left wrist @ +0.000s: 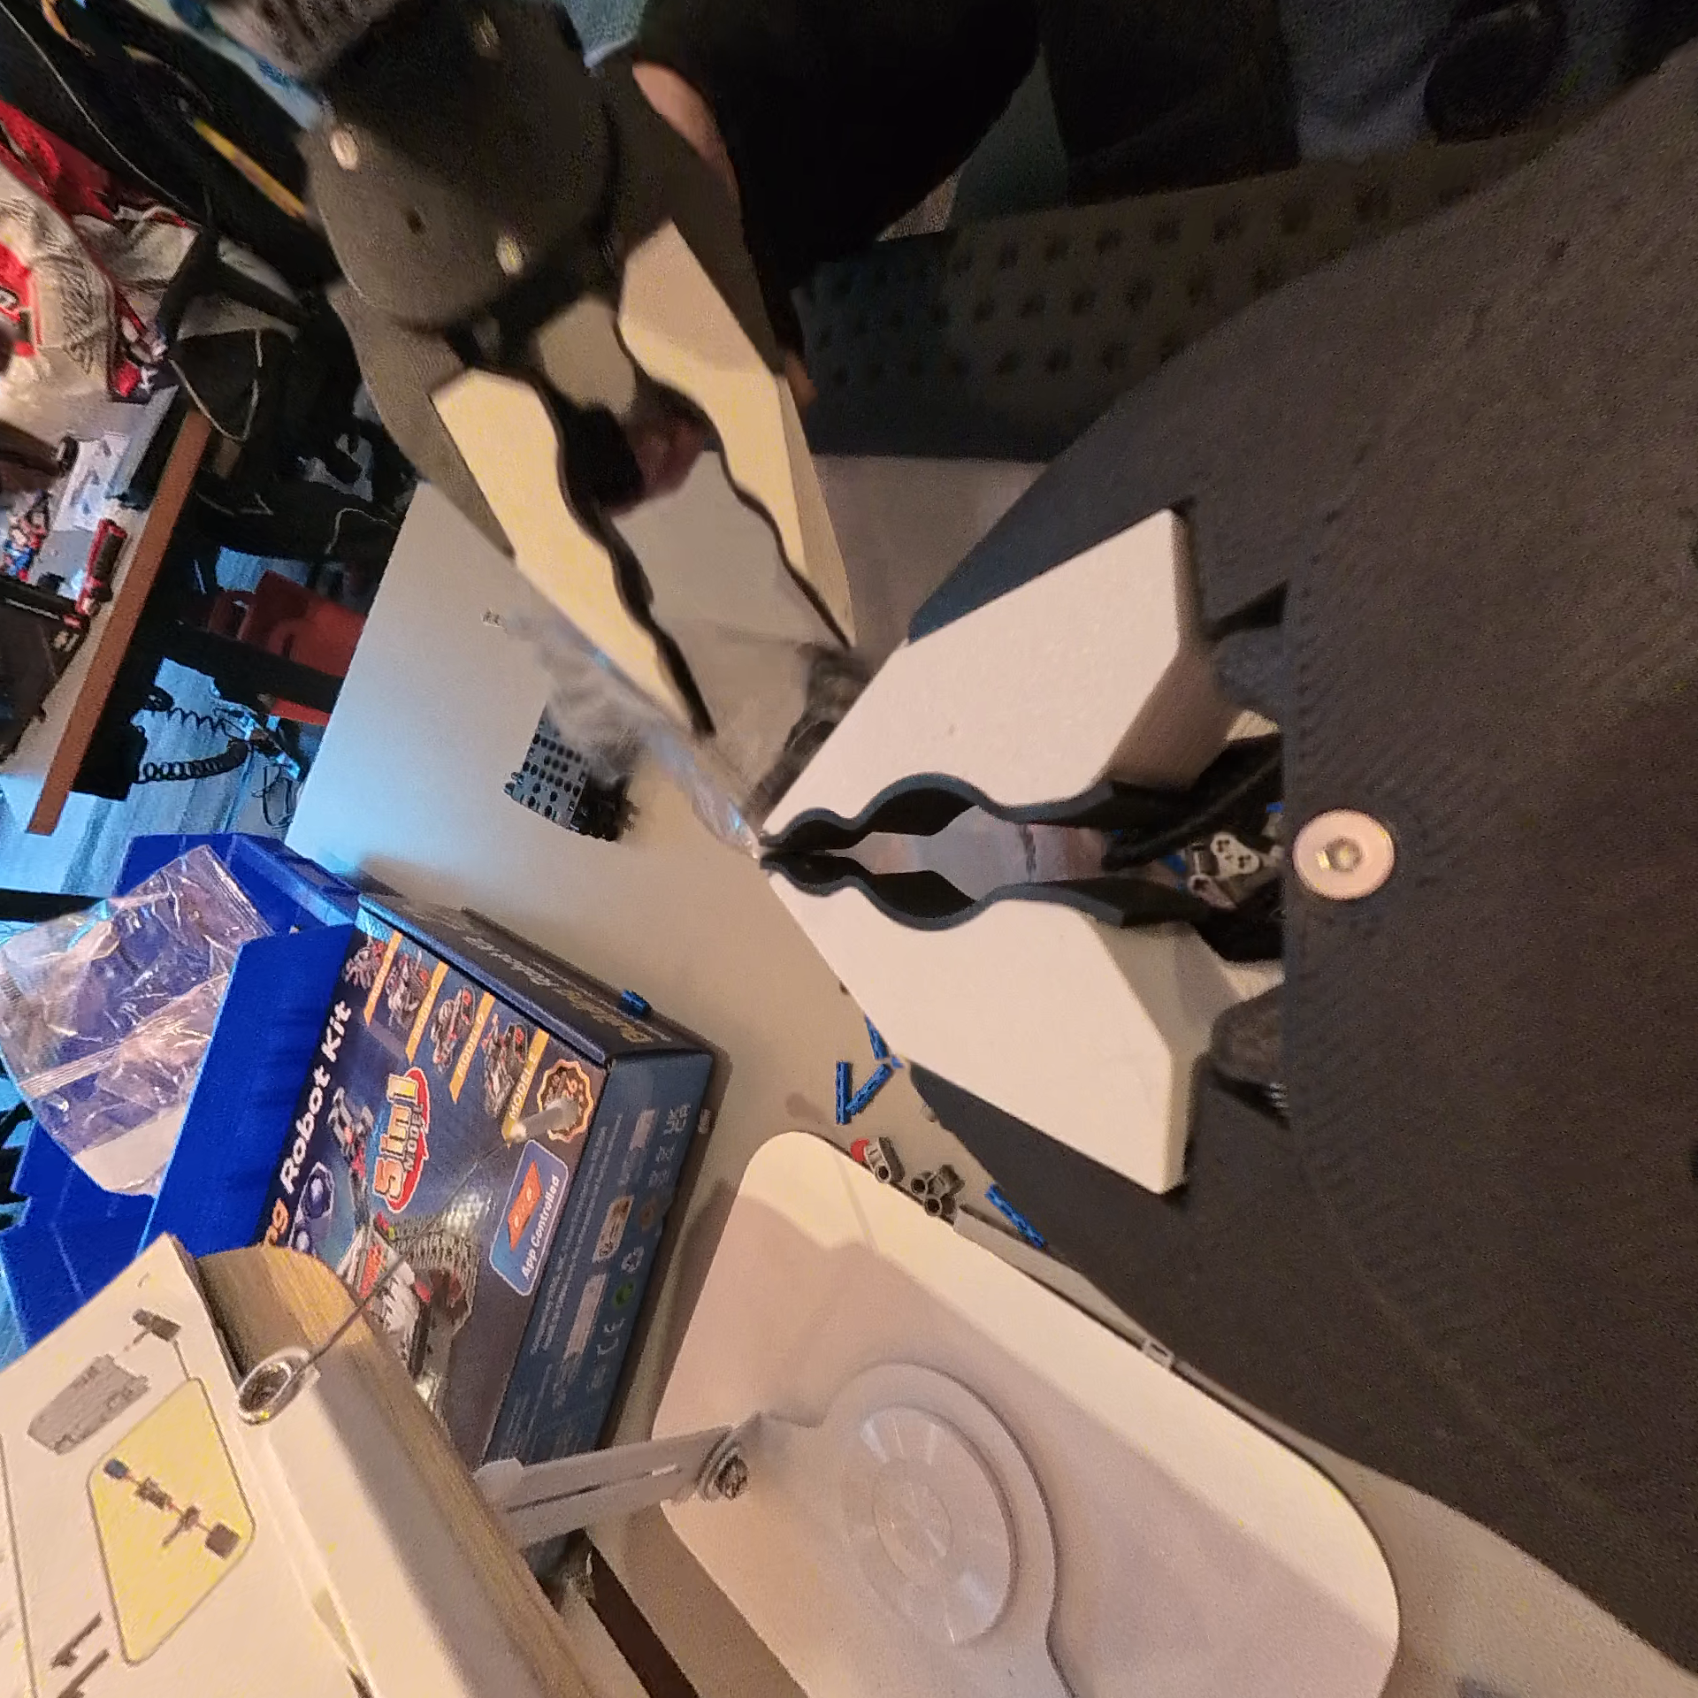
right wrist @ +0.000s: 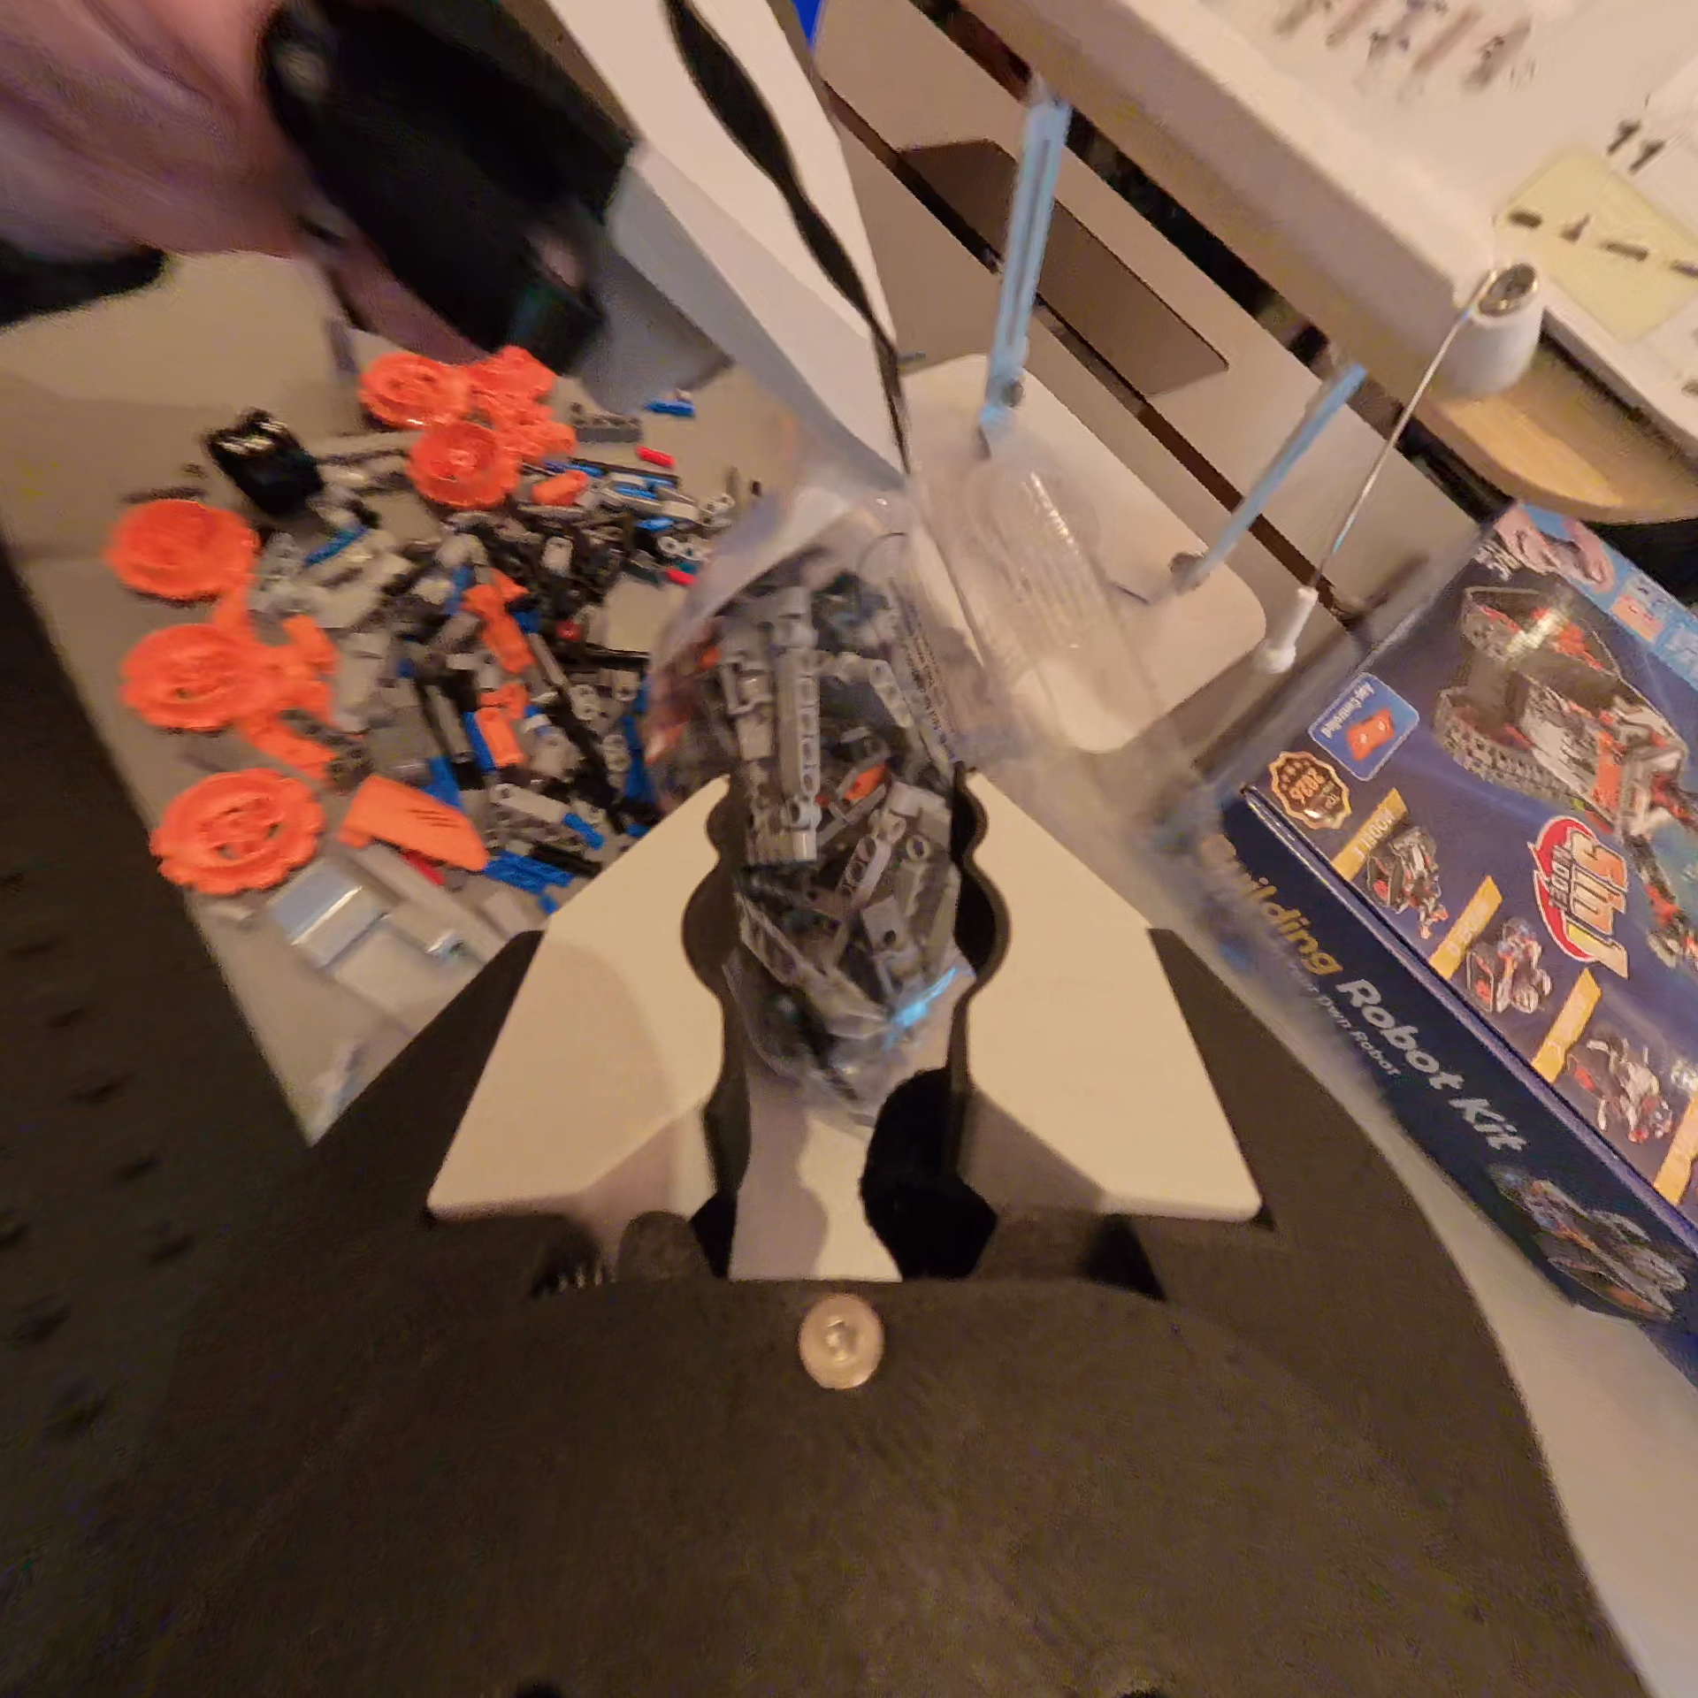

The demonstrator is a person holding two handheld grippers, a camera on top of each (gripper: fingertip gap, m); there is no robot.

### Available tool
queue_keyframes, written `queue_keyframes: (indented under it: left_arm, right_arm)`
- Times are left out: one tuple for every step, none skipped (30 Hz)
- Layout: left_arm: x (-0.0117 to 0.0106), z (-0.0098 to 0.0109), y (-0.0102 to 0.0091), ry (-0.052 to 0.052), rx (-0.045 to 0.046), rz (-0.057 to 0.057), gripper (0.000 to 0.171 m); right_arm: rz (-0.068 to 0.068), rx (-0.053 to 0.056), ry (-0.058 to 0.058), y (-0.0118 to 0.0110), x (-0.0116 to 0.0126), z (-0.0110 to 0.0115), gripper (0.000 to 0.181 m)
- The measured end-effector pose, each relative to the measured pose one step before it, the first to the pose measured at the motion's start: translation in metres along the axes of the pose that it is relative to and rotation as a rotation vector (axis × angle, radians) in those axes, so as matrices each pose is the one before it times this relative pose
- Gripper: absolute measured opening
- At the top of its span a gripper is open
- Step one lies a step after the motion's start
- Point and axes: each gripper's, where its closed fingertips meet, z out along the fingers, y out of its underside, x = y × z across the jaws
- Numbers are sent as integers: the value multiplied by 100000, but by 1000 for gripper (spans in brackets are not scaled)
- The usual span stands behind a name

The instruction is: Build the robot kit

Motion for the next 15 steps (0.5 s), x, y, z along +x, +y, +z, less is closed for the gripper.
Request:
queue_keyframes:
  left_arm:
    - [406, 63, 111, 327, -619, 349, 0]
    - [579, 85, 148, 1232, -523, -15, 0]
    - [670, 157, 124, 1418, -284, -176, 0]
    - [680, 236, 202, 1388, -606, 380, 0]
    - [299, 159, 68, -784, 125, 1141, 0]
    - [211, 58, 8, -527, 455, 1256, 0]
    - [400, 41, 32, 1699, 472, 381, 0]
    - [246, 28, -86, 1335, 1384, -204, 0]
    - [115, 12, -122, 808, 1409, 135, 0]
    - [237, 90, 76, 1677, -4, 371, 0]
    - [212, 171, 128, 1306, -232, -287, 0]
    - [354, 258, 206, 1880, -559, -216, 0]
    - [432, 303, 304, 2153, -922, 604, 0]
    - [154, 178, 78, 583, 327, 620, 0]
    - [65, 49, -26, 731, 576, -29, 0]
  right_arm:
    - [788, -334, 2737, 225, 413, 722, 49]
    - [1330, 26, 3496, 72, 612, 512, 49]
    - [473, -354, 1778, 22, 377, 326, 53]
    - [1181, 520, 187, -177, 170, 155, 55]
    - [1399, 1176, -3062, -228, -343, 176, 56]
    - [1264, 753, -3845, -81, -441, 128, 58]
    - [1292, 912, -2707, -79, -223, -4, 58]
    - [755, 899, -2937, -79, -292, -15, 57]
    - [804, 793, -3344, -32, -359, 110, 55]
    - [1097, 604, -2480, 34, -219, 234, 52]
    - [595, 171, -1935, 77, -212, 294, 49]
    - [-449, 210, -2462, 47, -369, 235, 39]
    - [-704, 872, -1314, -54, -192, 116, 25]
    - [7, 992, -2874, -80, -363, 85, 14]
    - [225, 1090, -3090, -110, -384, 58, 5]
